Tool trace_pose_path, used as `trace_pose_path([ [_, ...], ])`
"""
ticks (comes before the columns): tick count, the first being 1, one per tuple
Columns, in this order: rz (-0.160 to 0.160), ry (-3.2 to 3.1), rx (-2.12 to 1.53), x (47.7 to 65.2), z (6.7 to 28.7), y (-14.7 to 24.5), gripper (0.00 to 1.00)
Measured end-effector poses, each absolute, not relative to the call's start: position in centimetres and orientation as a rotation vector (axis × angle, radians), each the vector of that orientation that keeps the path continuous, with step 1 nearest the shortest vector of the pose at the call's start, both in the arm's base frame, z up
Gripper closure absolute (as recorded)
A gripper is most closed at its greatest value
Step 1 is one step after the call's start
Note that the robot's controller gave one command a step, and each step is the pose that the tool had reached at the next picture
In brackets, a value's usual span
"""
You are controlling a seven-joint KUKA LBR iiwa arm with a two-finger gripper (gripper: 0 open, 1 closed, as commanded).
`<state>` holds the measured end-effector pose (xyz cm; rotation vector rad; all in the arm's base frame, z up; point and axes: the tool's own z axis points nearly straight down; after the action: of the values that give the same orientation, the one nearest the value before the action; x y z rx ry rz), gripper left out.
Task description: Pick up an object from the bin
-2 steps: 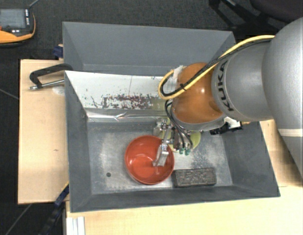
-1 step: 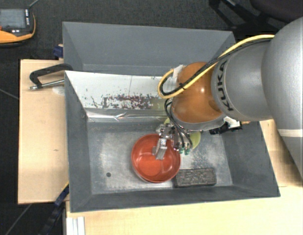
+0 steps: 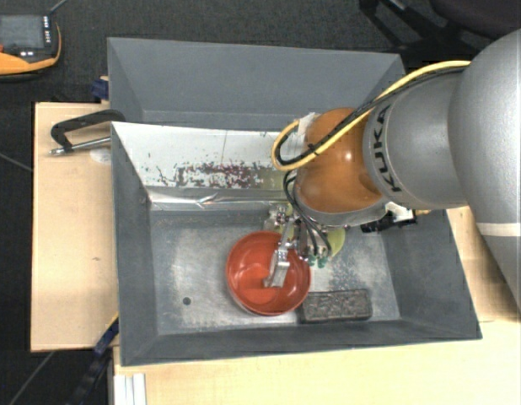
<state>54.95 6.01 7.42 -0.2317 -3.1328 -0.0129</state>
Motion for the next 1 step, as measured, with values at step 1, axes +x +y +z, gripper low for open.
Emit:
trace_pose_path([
  [1,-0.015,-3.135,-0.233,55.04,7.55,6.06,1.00],
])
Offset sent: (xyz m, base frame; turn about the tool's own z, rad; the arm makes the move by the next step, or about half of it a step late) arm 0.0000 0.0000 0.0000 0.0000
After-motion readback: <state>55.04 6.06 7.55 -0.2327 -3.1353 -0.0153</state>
